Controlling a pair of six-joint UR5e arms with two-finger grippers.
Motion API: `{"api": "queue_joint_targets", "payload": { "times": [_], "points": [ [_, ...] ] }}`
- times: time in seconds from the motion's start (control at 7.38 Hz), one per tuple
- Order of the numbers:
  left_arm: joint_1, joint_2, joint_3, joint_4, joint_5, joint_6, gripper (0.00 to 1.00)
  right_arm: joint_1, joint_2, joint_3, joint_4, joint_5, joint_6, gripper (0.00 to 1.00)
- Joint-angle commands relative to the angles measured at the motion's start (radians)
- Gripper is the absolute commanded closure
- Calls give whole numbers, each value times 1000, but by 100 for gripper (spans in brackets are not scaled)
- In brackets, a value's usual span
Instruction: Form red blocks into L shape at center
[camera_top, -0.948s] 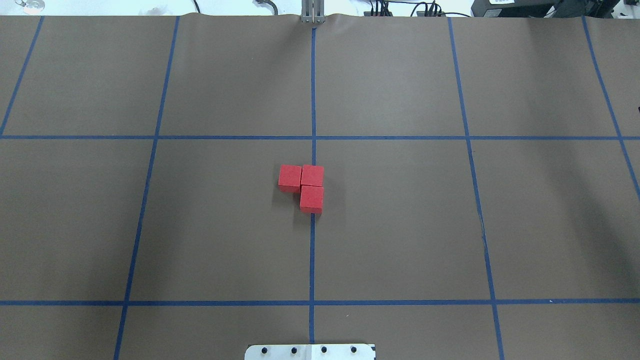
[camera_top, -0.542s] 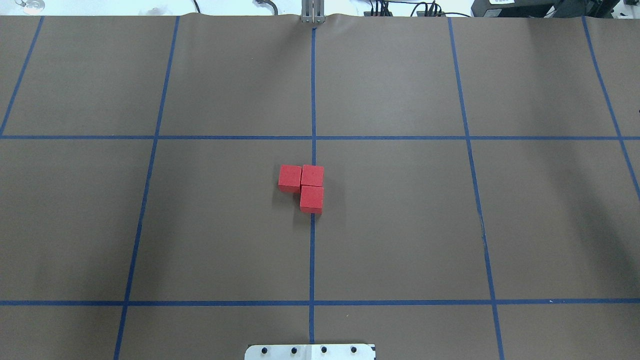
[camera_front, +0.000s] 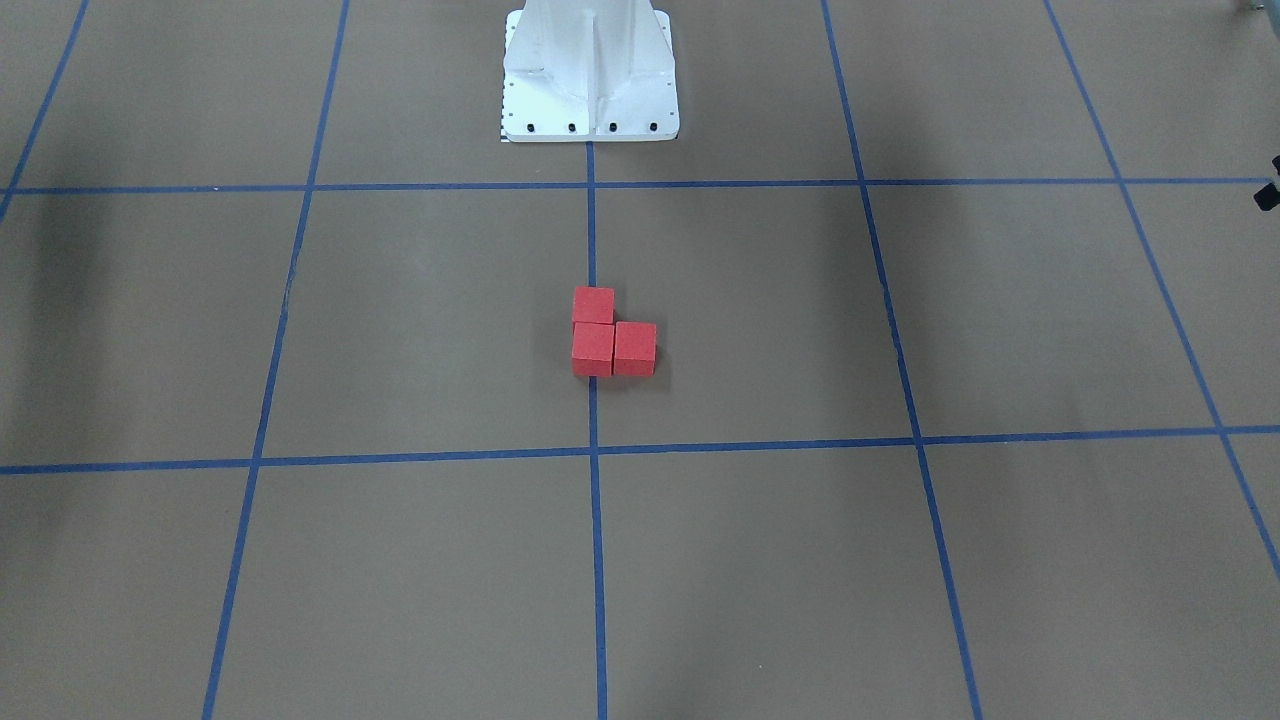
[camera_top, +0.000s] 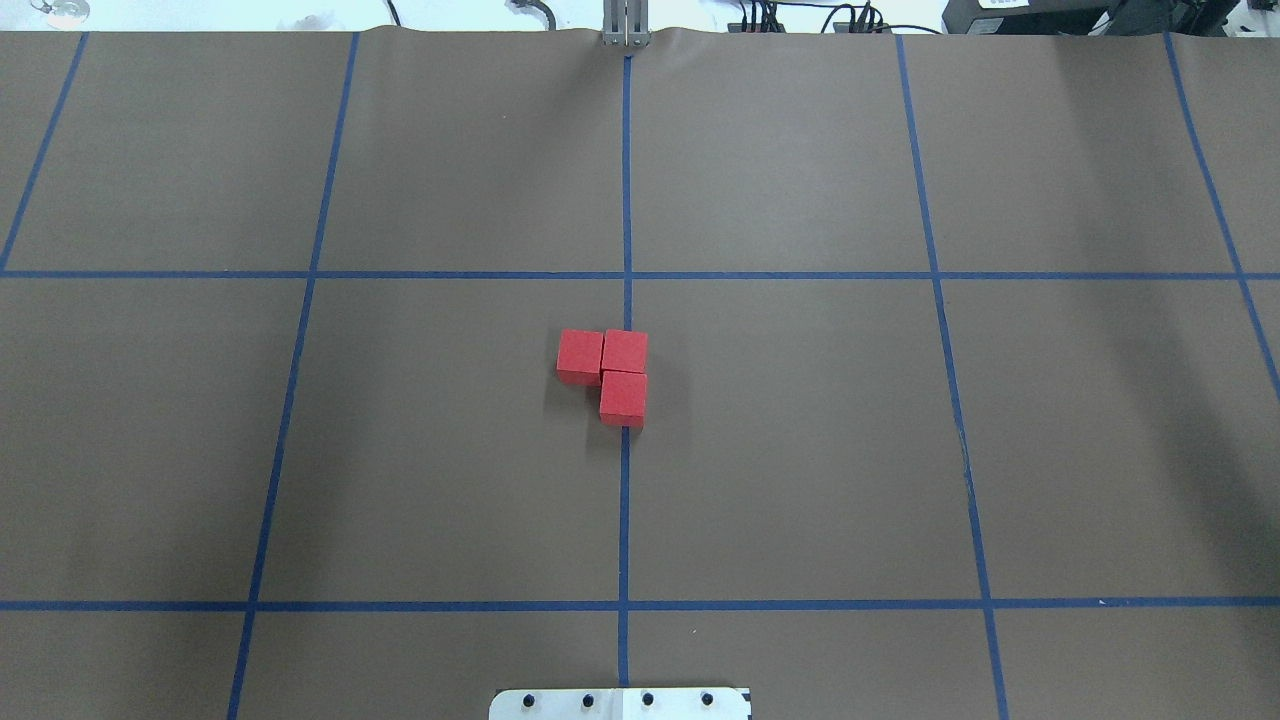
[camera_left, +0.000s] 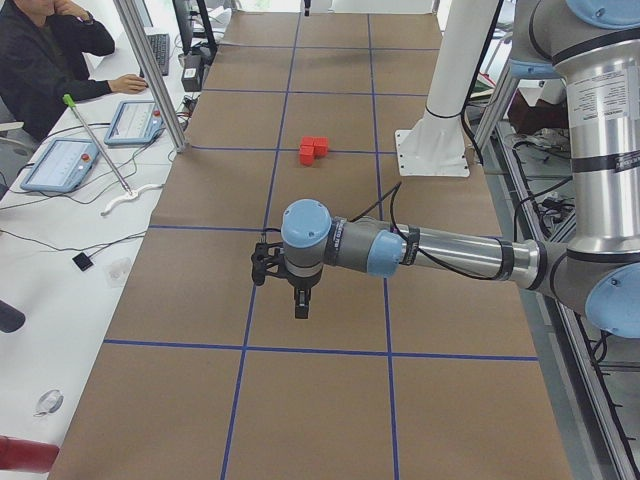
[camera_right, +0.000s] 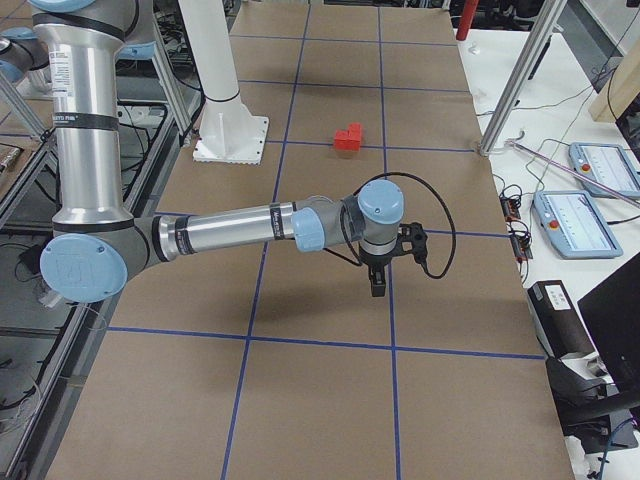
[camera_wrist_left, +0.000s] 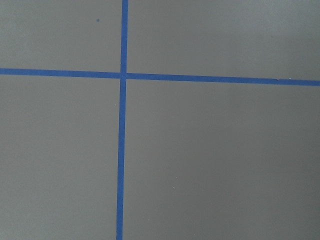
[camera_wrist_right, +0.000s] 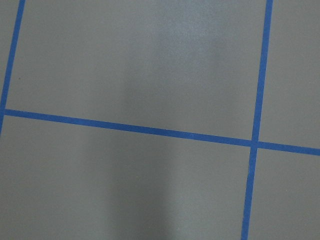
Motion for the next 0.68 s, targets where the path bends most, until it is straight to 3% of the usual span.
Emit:
{"api": "queue_joint_targets", "payload": {
  "times": [0.0,0.27,0.54],
  "points": [
    [-21,2,38,-1,-1,2,0,21,-15,-5,-3,-4,2,0],
    [-39,-1,113,-10,-4,11,0,53,-41,-5,-3,-16,2,0],
    [-53,-7,105,-9,-4,11,0,54,-46,-17,-4,-36,2,0]
  ]
}}
